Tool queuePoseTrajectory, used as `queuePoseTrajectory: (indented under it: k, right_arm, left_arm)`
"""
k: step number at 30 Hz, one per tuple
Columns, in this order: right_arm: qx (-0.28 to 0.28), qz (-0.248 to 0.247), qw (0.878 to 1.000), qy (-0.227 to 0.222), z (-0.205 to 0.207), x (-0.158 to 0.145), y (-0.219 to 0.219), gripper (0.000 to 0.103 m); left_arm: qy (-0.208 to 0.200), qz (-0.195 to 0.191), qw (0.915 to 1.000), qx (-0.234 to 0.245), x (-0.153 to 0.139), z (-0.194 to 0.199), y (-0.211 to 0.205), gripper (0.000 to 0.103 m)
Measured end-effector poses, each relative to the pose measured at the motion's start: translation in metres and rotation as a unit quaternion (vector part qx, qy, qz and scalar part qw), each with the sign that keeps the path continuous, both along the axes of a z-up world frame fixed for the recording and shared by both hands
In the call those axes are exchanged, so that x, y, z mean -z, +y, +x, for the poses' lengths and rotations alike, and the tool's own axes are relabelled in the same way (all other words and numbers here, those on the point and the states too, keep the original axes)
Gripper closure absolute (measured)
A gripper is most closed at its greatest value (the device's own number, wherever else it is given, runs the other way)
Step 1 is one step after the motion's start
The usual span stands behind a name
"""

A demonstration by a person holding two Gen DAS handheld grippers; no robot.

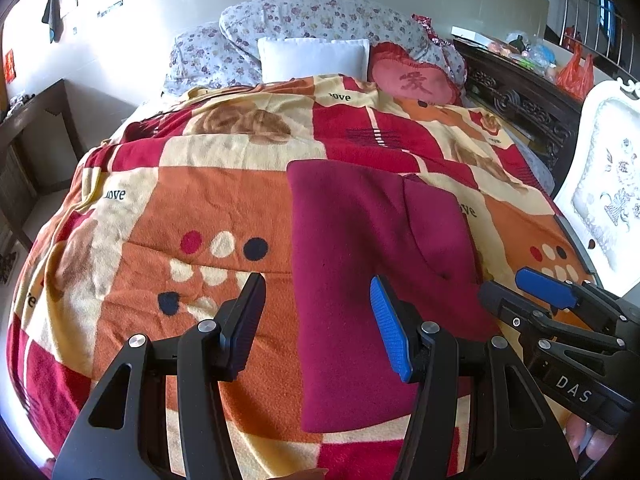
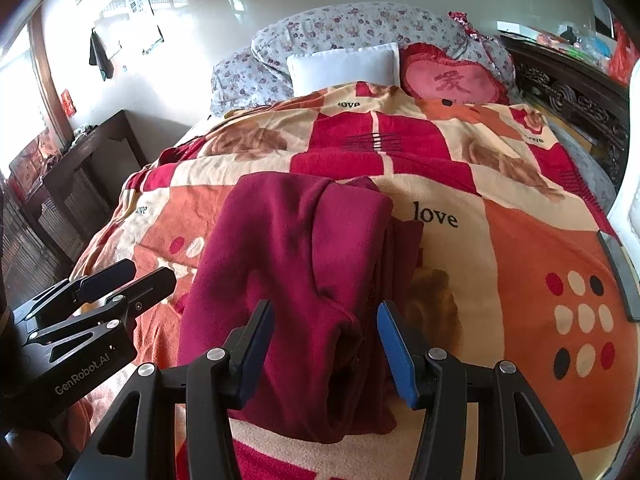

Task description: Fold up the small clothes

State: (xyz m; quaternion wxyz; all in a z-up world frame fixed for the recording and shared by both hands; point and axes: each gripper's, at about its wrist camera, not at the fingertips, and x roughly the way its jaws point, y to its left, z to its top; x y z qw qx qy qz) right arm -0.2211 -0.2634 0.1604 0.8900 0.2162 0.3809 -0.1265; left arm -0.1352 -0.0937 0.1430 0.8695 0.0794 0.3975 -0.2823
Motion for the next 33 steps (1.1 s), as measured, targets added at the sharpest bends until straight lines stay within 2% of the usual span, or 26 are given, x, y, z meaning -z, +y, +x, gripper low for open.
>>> queuePoseTrajectory:
  k: [25,33]
  right_arm:
    - [-0.006,0.011,1.000,0.009,0.003,0.008,0.002,0.051]
    - [-0.007,0.015,1.000,0.016,0.004,0.013,0.002,0.051]
  left_arm:
    - [0.003,0.005,1.0000,0.005,0.008,0.000,-0.003,0.048]
    - [-0.011,0.004,0.9999,0.005,0.008,-0.002,-0.001,0.048]
